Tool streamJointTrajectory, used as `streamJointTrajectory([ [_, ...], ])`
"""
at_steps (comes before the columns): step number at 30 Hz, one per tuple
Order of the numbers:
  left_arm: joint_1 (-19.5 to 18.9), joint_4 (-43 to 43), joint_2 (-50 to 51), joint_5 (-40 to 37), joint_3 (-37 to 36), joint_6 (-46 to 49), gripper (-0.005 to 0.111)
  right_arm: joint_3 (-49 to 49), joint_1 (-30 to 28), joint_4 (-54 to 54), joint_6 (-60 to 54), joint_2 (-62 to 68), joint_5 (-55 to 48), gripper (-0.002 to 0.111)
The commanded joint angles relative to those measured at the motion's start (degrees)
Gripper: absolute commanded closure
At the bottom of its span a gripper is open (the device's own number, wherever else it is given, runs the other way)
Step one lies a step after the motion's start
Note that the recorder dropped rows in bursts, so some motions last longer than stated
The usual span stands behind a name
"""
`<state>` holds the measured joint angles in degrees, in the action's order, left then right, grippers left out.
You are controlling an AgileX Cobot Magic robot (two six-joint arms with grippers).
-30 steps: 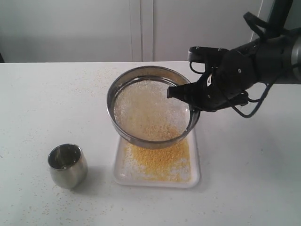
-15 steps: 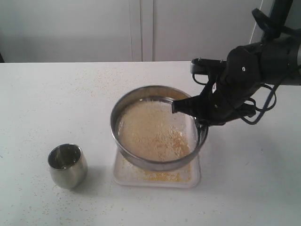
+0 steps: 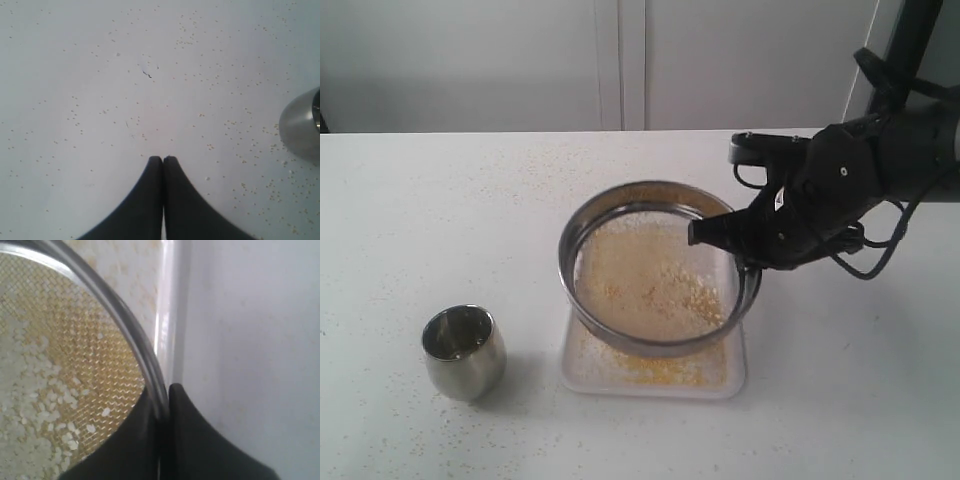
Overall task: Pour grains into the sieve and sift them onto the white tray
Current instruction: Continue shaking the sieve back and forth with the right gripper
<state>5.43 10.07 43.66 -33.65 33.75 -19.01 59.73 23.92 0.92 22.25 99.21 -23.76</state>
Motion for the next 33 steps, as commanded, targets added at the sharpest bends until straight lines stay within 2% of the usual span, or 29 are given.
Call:
streamJointTrajectory([
  [1, -0.1, -0.1, -0.5, -0.7, 0.2, -0.1, 0.107, 0.2, -0.5, -4.1, 4.9, -1.1, 4.3, 0.108],
  [10, -0.1, -0.1, -0.5, -0.7, 0.2, -0.1, 0.107, 0.2, -0.5, -4.1, 5.2, -1.1, -2.7, 0.108],
  [23, -0.1, -0.1, -0.5, -0.7, 0.2, -0.1, 0.107, 0.2, -0.5, -4.1, 5.2, -1.1, -5.4, 0.108],
  [27, -0.1, -0.1, -0.5, -0.7, 0.2, -0.1, 0.107, 0.2, -0.5, -4.1, 5.2, -0.8, 0.3, 0.108],
  [33, -0.1, -0.1, -0.5, -0.7, 0.2, -0.1, 0.107, 0.2, -0.5, -4.1, 5.1, -0.9, -3.1, 0.108],
])
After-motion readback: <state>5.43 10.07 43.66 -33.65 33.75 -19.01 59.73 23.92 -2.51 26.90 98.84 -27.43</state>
